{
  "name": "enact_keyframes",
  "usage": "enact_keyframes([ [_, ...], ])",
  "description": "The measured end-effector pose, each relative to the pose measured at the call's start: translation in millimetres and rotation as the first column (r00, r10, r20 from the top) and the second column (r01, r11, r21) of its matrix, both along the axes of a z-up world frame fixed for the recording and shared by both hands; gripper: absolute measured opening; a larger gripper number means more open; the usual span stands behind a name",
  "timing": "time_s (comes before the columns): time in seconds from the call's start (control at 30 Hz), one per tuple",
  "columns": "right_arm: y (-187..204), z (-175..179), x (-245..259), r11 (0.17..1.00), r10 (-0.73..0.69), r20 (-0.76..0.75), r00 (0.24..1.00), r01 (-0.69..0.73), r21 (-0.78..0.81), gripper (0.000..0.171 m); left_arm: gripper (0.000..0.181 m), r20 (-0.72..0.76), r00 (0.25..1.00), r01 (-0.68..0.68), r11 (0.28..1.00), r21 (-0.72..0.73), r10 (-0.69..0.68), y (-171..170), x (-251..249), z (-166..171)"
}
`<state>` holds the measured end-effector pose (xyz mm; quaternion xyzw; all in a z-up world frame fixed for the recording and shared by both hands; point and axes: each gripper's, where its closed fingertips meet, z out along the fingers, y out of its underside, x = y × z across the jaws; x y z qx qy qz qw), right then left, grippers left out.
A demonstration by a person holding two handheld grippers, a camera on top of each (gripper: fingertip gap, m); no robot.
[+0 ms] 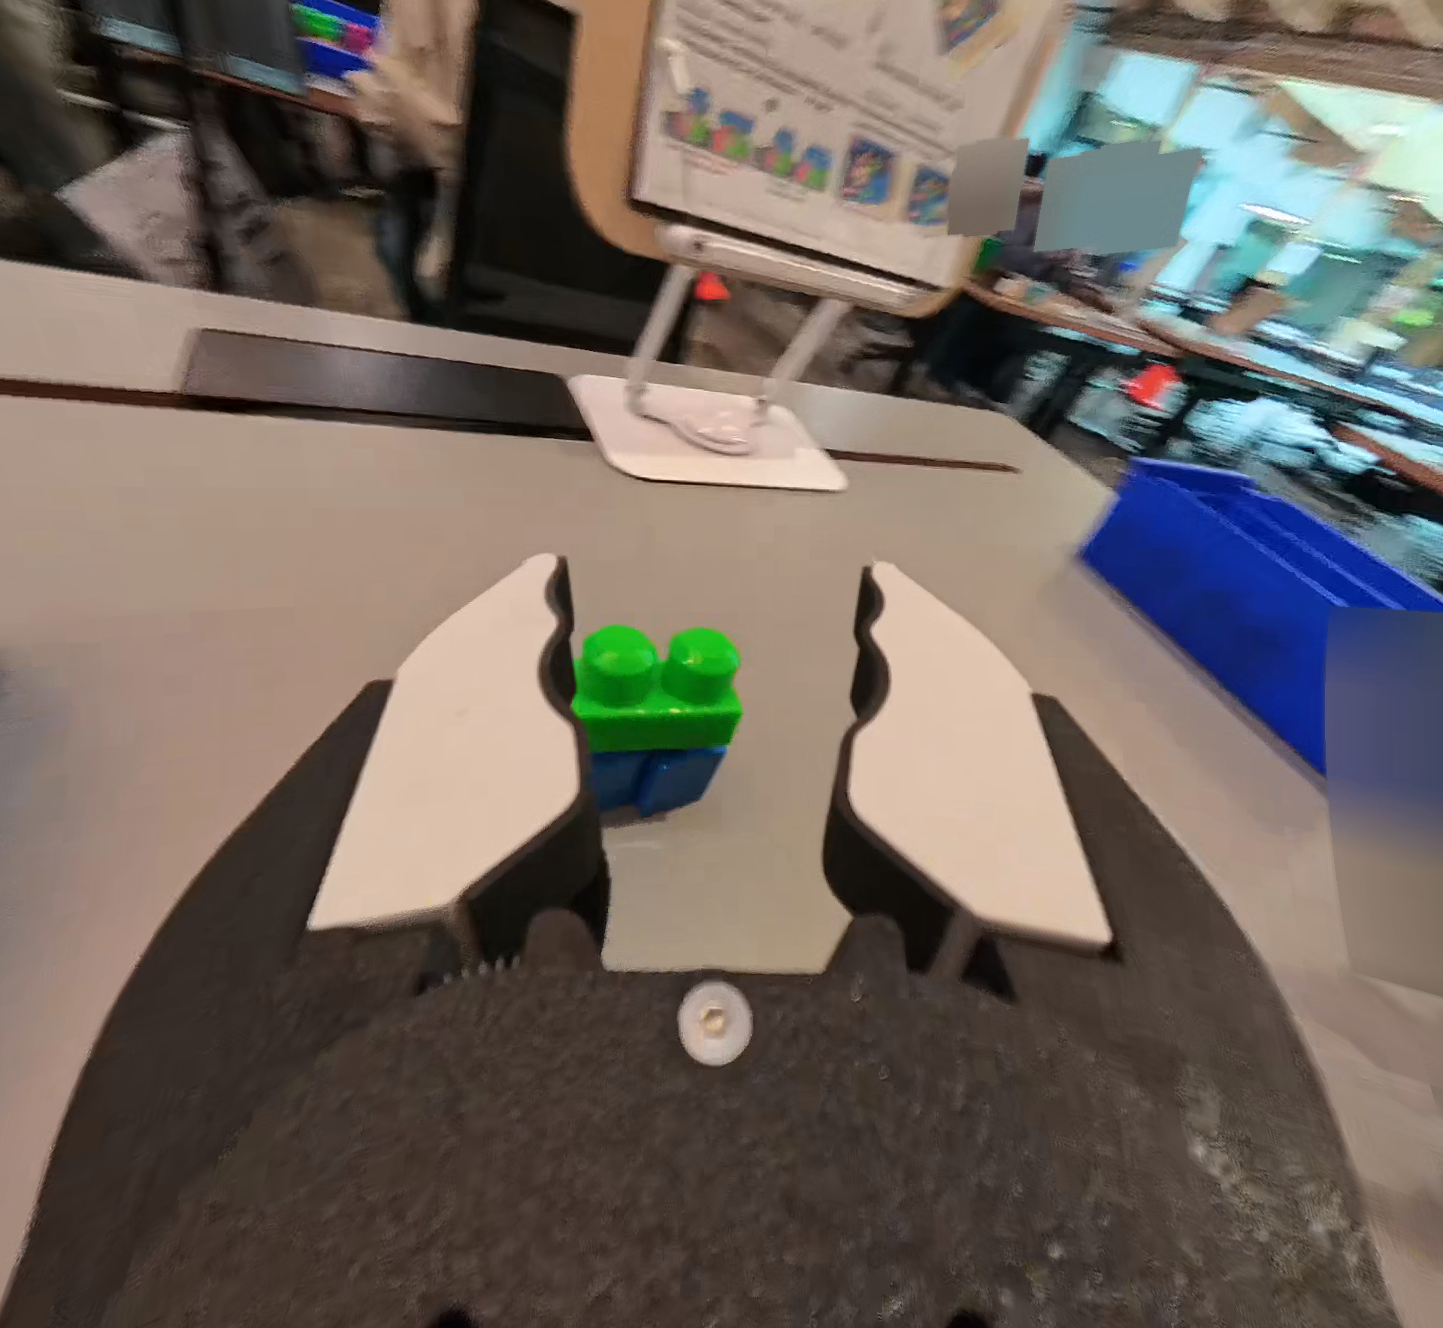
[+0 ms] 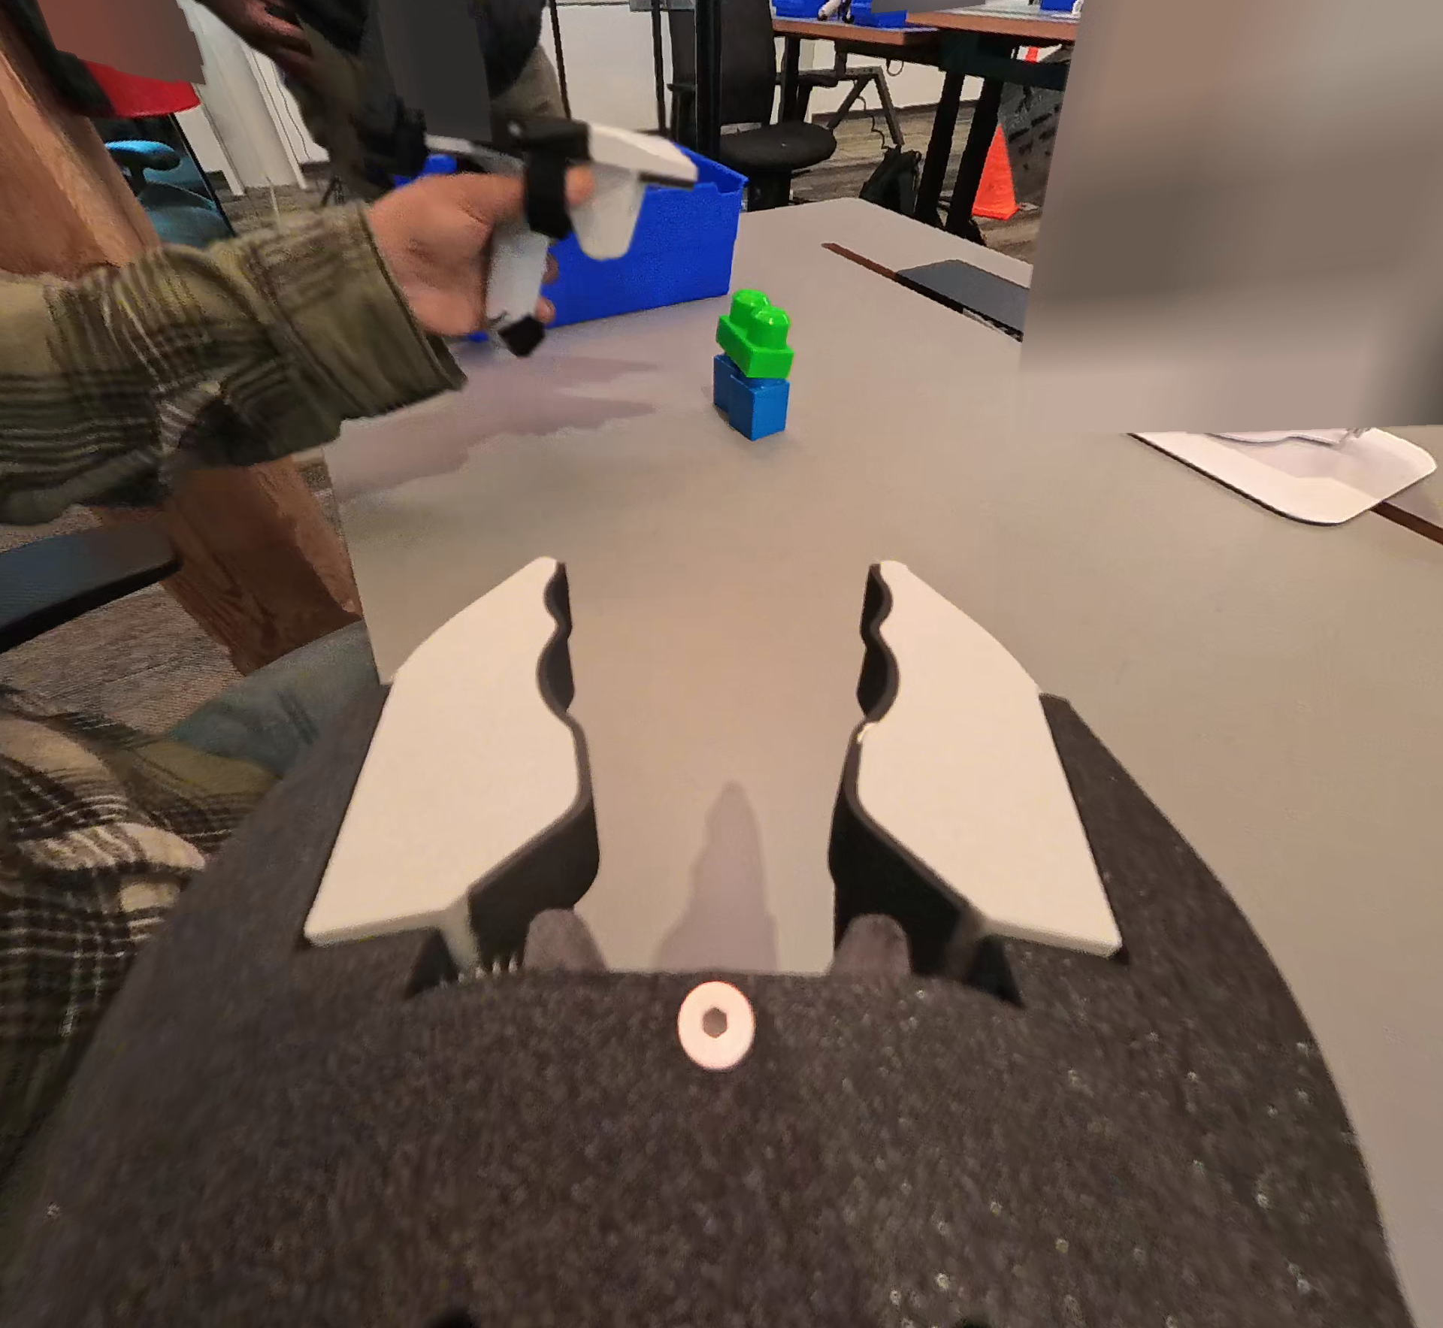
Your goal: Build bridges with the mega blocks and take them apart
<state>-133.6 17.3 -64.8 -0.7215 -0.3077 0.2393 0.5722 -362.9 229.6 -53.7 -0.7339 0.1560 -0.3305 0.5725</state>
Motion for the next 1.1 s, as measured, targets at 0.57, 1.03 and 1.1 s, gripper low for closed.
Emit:
enact_keyframes([
  [0.57, 3, 9, -25, 1.000, -0.015, 0.109, 0.994, 0.017, -0.018, 0.073, 0.102, -0.389, 0.582, 0.743, 0.662, -0.104, -0.714, 25, 7, -66],
  [1.03, 22, -2, -49, 0.998, 0.036, 0.155, 0.987, -0.028, -0.057, 0.075, 0.108, -0.494, 0.462, 0.764, 0.614, -0.200, -0.736, 20, 23, -119],
  [1.1, 26, -2, -50, 0.998, 0.044, 0.159, 0.986, -0.036, -0.057, 0.076, 0.106, -0.495, 0.455, 0.764, 0.611, -0.210, -0.740, 19, 23, -122],
])
